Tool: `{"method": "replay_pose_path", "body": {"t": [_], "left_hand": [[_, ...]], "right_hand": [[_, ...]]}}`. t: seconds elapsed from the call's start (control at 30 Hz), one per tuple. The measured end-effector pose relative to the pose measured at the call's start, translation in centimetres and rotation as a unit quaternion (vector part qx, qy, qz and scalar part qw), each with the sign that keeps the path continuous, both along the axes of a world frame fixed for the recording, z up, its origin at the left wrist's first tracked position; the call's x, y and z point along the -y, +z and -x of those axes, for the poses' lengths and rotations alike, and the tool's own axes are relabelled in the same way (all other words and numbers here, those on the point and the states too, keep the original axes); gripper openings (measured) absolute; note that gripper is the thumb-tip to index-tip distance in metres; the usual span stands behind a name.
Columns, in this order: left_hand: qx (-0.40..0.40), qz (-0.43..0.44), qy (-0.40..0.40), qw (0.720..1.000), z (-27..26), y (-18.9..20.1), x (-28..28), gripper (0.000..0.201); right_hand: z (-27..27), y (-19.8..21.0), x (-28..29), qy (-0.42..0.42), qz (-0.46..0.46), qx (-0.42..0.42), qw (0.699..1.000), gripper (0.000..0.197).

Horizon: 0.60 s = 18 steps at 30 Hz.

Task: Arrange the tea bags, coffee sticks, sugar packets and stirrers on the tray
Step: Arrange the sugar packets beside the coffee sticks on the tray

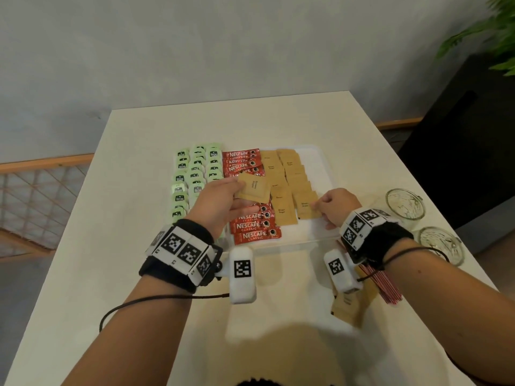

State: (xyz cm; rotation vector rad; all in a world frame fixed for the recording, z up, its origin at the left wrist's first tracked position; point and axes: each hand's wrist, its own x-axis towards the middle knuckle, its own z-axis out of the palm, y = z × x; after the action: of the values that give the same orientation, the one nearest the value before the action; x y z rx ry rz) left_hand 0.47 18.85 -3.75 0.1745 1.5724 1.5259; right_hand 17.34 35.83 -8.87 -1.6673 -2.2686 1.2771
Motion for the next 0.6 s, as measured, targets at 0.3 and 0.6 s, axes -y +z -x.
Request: {"method": "replay_pose_path", "body": {"t": [0.3,0.6], "left_hand": [[-0.037,-0.019,-0.044,0.998,-1.1,0.6,-0.5,0.026],[-0.151,-0.03,-0.019,0.988,-5.6,2.0,-3.5,0.037]], "right_hand": [[-0.2,2.9,-0.1,0.075,-0.046,-0.037,0.995,0.033],[0.6,6.7,2.0,0.075,0.151,-0.287,0.943,0.019]]}}
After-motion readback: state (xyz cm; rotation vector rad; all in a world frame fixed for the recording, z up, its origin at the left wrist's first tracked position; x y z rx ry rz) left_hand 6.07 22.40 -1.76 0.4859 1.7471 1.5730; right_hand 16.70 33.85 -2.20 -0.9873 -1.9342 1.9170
